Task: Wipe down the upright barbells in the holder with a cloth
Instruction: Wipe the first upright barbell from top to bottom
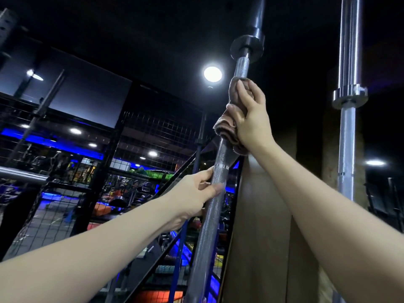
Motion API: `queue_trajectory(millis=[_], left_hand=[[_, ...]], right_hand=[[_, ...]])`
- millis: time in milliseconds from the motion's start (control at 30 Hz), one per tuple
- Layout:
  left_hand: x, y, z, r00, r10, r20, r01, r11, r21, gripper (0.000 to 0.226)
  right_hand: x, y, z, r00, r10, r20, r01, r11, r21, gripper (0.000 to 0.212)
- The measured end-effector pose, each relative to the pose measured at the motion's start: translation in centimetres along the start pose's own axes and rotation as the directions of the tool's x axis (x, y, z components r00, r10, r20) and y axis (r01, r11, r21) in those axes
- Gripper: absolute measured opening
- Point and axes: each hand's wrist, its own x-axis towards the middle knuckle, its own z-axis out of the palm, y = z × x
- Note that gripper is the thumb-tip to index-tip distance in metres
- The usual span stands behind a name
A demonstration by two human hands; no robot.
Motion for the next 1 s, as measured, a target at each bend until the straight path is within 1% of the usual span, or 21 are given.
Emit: queue_trajectory(millis=[67, 133, 233, 333, 400, 467, 533, 600, 733, 800, 867, 1000], left_hand=[[-0.2, 0.1, 0.1, 1.0, -0.012, 0.005, 0.012, 1.0, -0.007, 0.035], [-0.3, 0.3, 0.1, 1.0, -0.024, 0.004, 0.024, 0.999, -0.023, 0.026], [-0.4, 0.5, 0.3, 1.0, -0.018, 0.002, 0.018, 0.999, -0.03, 0.026], [0.0, -0.1, 0.2, 1.0, -0.006, 0.008, 0.007, 1.0, -0.011, 0.034], [0.2, -0.4, 0.1, 1.0, 0.013, 0.006, -0.013, 1.0, 0.008, 0.044], [0.3, -0.5, -0.1, 1.0, 0.024, -0.002, -0.024, 0.999, 0.024, 0.048], [0.1, -0.5, -0.2, 0.999, 0.038, 0.002, -0.038, 0.996, 0.078, 0.048], [-0.5, -0.7, -0.5, 0.999, 0.029, 0.019, -0.031, 0.984, 0.174, 0.05], [-2.6, -1.6, -1.3, 0.994, -0.072, 0.088, 0.047, 0.965, 0.256, 0.055], [-3.2, -1.9, -1.5, 0.994, -0.08, 0.07, 0.055, 0.952, 0.3, 0.059], [-3.1, -2.3, -1.5, 0.996, -0.069, 0.052, 0.046, 0.932, 0.361, 0.065], [-2.6, -3.6, -1.7, 0.998, -0.043, 0.042, 0.022, 0.911, 0.412, 0.07]], right_hand=[[-2.6, 0.0, 0.2, 1.0, -0.005, -0.012, 0.006, 1.0, 0.024, 0.051], [-5.6, 0.1, 0.2, 0.999, -0.034, 0.017, 0.033, 0.998, 0.046, 0.052], [-5.9, 0.4, -0.4, 0.998, -0.055, 0.017, 0.054, 0.998, 0.028, 0.051], [-1.9, 0.2, -0.8, 0.999, -0.02, 0.025, 0.02, 0.999, -0.024, 0.05], [0.2, 0.1, -0.7, 1.0, 0.021, 0.01, -0.021, 1.0, -0.013, 0.051], [0.1, 0.0, -0.2, 0.999, 0.032, -0.007, -0.032, 0.999, 0.0, 0.051], [-1.7, 0.1, 0.1, 1.0, 0.015, -0.01, -0.015, 1.0, 0.009, 0.05], [-4.4, 0.2, 0.2, 1.0, -0.021, 0.014, 0.021, 1.0, 0.022, 0.049], [-8.2, -0.3, -0.3, 0.994, -0.024, 0.104, 0.02, 0.999, 0.039, 0.051], [-7.7, -0.7, -0.4, 0.992, -0.032, 0.123, 0.034, 0.999, -0.011, 0.049], [-5.5, -0.8, -0.4, 0.992, -0.035, 0.12, 0.043, 0.997, -0.068, 0.048], [-1.4, -0.9, 0.0, 0.998, -0.012, 0.059, 0.018, 0.995, -0.102, 0.046]])
